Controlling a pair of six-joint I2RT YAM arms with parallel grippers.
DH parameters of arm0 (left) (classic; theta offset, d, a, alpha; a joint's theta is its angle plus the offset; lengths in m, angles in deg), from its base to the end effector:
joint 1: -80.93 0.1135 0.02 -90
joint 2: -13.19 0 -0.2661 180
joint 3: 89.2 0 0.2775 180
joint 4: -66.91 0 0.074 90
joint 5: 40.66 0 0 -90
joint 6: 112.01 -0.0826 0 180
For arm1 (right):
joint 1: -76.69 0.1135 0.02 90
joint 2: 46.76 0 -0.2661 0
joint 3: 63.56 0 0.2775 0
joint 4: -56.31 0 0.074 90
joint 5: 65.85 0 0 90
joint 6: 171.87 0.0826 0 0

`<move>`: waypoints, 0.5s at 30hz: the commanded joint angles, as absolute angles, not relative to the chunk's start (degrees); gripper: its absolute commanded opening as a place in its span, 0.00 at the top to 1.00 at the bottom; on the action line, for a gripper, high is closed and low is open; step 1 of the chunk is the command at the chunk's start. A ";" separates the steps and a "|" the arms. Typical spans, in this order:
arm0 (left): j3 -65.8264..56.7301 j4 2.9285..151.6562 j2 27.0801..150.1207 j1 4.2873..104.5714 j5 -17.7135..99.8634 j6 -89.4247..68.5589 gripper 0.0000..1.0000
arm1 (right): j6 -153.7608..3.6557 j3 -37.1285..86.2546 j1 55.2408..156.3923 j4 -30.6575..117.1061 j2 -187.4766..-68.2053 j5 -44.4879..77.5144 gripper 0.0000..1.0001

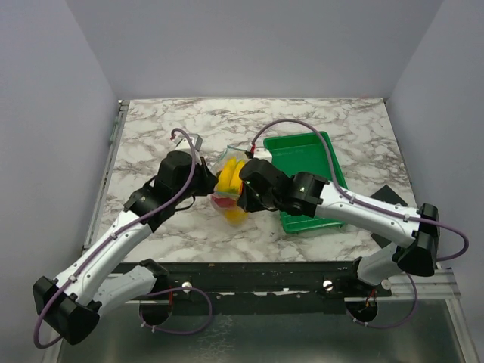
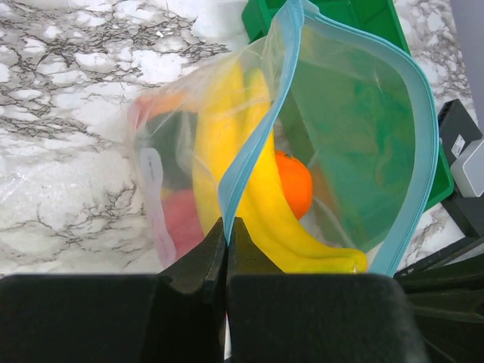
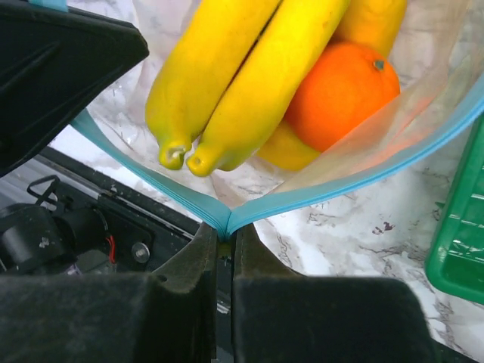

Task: Place the food in the zip-top bag and seal the zipper
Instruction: Adjust the zipper food storage bag at the center of the board.

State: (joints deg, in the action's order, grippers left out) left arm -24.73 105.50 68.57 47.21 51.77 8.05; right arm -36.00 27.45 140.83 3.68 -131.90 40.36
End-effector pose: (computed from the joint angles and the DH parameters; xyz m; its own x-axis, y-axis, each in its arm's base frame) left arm 0.2341 -0.1520 0.2992 -0.6169 -0.1899 -0.7638 0.2483 0.8739 -0.4179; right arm 0.1859 0.3306 0.2953 -0.7816 -0.0323 -0.6230 -0.3155 0.8820 0.3501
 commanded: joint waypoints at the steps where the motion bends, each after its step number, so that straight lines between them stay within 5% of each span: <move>1: -24.60 107.76 64.92 47.54 56.63 9.93 1.00 | -45.11 32.31 141.11 -6.90 -129.72 39.57 0.99; 15: -26.41 114.16 55.58 47.53 60.44 14.80 1.00 | -66.40 44.09 141.11 -17.70 -133.32 29.67 0.99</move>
State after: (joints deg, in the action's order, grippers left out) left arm -25.23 109.53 58.30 46.78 53.83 14.28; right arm -57.38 41.15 141.13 -8.32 -133.26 32.97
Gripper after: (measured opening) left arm 0.003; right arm 0.061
